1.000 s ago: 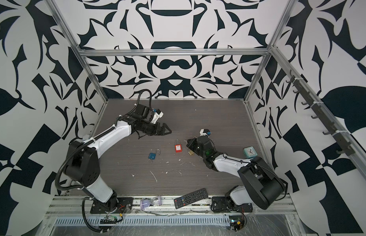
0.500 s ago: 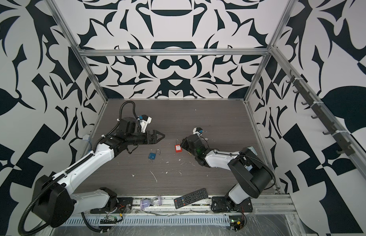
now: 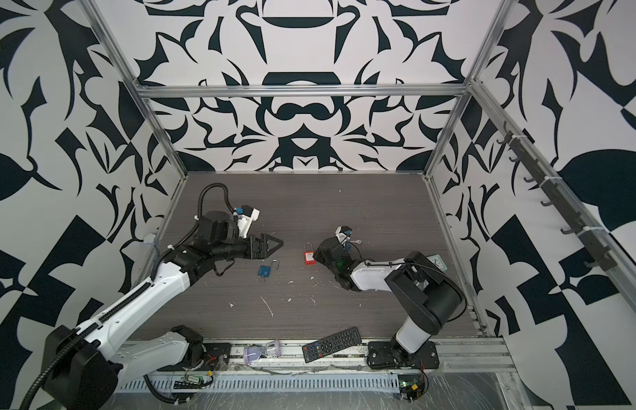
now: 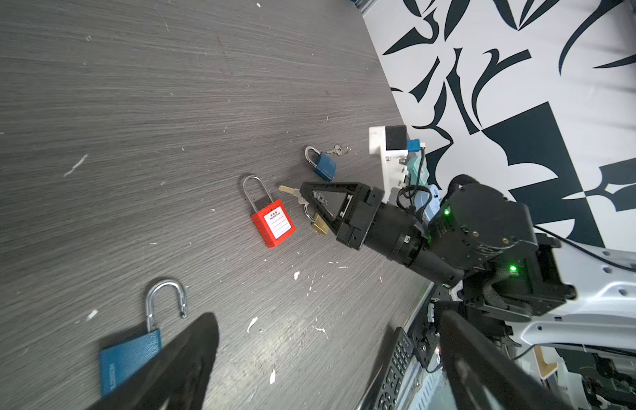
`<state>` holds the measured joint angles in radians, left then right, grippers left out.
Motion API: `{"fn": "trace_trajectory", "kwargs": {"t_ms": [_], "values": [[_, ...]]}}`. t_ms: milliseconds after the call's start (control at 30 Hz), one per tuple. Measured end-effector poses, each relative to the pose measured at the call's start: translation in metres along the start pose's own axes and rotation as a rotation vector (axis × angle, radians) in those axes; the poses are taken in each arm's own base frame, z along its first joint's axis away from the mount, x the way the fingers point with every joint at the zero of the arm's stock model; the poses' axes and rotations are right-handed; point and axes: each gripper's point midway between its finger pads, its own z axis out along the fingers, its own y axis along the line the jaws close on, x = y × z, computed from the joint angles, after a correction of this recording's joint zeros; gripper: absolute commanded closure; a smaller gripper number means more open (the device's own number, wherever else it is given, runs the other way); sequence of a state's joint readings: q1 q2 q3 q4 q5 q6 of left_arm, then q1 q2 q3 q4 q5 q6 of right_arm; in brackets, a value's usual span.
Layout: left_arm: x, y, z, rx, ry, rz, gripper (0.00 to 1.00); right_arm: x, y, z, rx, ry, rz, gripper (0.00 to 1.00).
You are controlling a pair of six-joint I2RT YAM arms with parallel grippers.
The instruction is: Lock with the key
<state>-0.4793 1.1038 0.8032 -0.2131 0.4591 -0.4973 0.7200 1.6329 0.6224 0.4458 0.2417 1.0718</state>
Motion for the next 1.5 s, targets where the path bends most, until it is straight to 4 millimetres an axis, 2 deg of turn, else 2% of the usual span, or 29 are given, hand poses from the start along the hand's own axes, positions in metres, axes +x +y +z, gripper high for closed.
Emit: {"fn": "trace_trajectory", "kwargs": {"t_ms": [267,567,833,1000,1333,1500], "values": [[0.014,0.012,0.002,-0.029,0.022,-0.019,0.01,0.004,0.000,0.008,0.012,-0.001,0.002,1.00],[0.015,0.012,0.002,-0.029,0.026,-0.014,0.01,0.011,0.006,0.011,0.001,-0.001,0.024,0.90],[0.015,0.010,-0.001,-0.024,0.016,-0.008,0.01,0.016,0.002,0.007,0.027,0.017,0.016,0.81],[0.028,0.018,-0.001,-0.034,0.033,-0.027,0.01,0.015,0.001,0.005,0.033,0.020,0.016,0.79],[0.038,0.025,0.003,-0.041,0.046,-0.066,0.01,0.001,0.016,-0.020,-0.002,0.002,0.014,0.76],[0.038,0.025,0.002,-0.039,0.048,-0.071,0.01,0.009,0.035,-0.036,-0.023,0.032,-0.079,0.76]]}}
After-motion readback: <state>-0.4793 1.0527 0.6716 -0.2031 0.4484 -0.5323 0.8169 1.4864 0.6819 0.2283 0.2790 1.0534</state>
